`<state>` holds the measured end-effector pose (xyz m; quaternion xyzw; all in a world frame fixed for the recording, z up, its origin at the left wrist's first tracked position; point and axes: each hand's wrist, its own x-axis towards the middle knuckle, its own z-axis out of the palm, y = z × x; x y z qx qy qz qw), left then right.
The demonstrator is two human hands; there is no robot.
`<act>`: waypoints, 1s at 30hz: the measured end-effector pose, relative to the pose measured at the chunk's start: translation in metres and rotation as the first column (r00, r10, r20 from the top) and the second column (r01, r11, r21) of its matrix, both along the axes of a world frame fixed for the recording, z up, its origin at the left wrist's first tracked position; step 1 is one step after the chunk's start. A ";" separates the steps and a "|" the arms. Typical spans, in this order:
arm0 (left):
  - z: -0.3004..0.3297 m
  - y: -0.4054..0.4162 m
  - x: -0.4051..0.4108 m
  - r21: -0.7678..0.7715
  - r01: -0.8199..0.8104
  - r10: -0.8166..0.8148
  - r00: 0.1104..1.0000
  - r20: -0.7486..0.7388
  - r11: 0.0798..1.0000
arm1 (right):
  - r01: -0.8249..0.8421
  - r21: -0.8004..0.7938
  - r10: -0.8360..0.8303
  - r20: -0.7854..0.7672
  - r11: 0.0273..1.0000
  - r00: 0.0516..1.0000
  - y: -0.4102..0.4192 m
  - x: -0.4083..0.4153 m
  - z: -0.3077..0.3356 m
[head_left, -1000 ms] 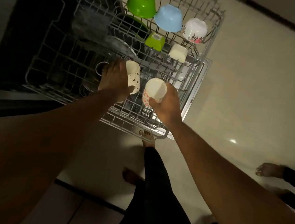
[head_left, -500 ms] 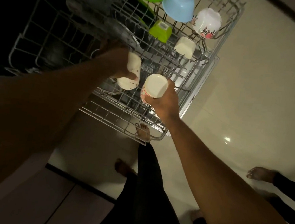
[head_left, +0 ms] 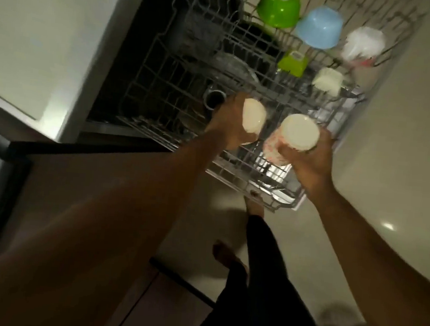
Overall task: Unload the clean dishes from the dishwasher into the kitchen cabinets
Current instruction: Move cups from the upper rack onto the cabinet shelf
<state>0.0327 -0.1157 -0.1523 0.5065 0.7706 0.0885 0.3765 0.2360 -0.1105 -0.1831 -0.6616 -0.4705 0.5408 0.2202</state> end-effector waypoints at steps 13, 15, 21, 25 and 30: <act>0.095 -0.102 0.011 0.074 -0.571 0.517 0.785 0.343 0.818 | 0.095 -0.183 -0.157 -0.362 0.978 0.919 -0.066 0.015 0.105; 0.109 -0.119 0.013 0.067 -0.619 0.556 0.743 0.372 0.782 | 0.076 -0.193 -0.148 -0.392 0.978 0.908 -0.077 0.019 0.121; 0.158 -0.170 0.023 0.021 -0.756 0.603 0.539 0.588 0.654 | -0.031 -0.180 -0.048 -0.418 0.983 0.907 -0.104 0.020 0.158; 0.181 -0.213 0.019 -0.033 -0.817 0.615 0.405 0.677 0.575 | -0.120 -0.170 0.031 -0.452 0.978 0.891 -0.126 0.007 0.179; 0.196 -0.252 0.012 -0.094 -0.873 0.642 0.274 0.716 0.478 | -0.215 -0.186 0.104 -0.473 0.959 0.875 -0.148 -0.013 0.196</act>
